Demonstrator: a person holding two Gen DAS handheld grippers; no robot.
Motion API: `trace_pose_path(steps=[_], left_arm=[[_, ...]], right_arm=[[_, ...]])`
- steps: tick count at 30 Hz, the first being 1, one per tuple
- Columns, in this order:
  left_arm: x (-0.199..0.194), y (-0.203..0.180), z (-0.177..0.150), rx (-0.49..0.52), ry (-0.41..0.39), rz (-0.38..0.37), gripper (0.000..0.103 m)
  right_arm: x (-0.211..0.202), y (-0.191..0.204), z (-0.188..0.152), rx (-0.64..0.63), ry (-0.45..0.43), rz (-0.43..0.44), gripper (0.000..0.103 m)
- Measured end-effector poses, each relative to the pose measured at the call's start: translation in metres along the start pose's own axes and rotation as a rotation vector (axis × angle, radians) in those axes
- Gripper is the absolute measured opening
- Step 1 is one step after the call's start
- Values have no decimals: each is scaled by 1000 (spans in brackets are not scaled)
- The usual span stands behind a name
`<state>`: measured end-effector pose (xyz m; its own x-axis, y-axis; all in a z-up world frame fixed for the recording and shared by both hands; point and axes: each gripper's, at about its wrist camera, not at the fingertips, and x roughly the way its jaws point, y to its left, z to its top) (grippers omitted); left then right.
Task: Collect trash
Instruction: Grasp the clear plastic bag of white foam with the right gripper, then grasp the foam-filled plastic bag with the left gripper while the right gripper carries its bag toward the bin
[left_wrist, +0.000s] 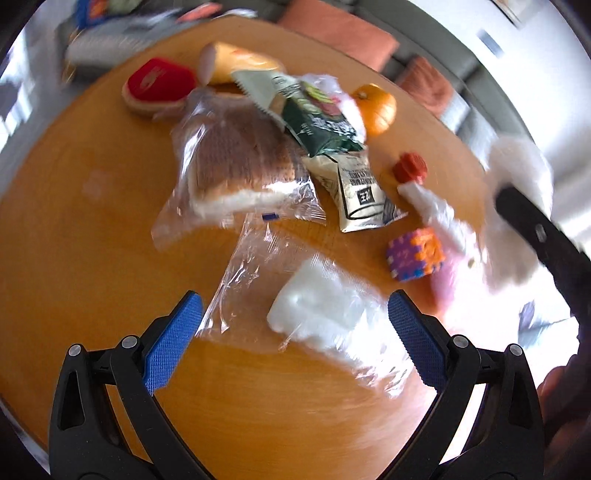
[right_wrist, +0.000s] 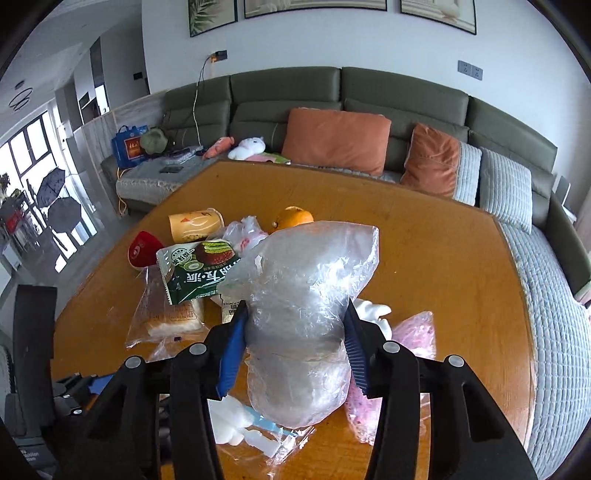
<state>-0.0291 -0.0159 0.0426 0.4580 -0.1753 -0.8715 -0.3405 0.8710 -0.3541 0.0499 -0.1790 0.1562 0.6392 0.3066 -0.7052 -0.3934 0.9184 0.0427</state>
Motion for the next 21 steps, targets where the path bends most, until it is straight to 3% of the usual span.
trace_pose_path(steps=[4, 9, 11, 14, 15, 16, 18, 21], left_arm=[[2, -11, -13, -66, -4, 54, 97], [31, -35, -19, 54, 48, 112, 97], [43, -42, -19, 123, 86, 85, 97], [44, -54, -20, 271, 52, 22, 76], [43, -57, -20, 302, 54, -15, 58], [42, -59, -19, 316, 58, -30, 50], [38, -61, -17, 341, 74, -64, 41], [22, -59, -13, 357, 61, -140, 37]], right_arm=[[-11, -10, -2, 7, -27, -8, 50], [-15, -21, -4, 14, -27, -7, 50], [-16, -26, -7, 28, -25, -5, 50], [-19, -32, -8, 42, -35, -10, 50], [-20, -34, -7, 48, -38, -11, 50], [-21, -36, -6, 55, -41, -12, 50], [-23, -39, -5, 65, -49, -12, 50], [-25, -39, -2, 81, -60, -2, 50]])
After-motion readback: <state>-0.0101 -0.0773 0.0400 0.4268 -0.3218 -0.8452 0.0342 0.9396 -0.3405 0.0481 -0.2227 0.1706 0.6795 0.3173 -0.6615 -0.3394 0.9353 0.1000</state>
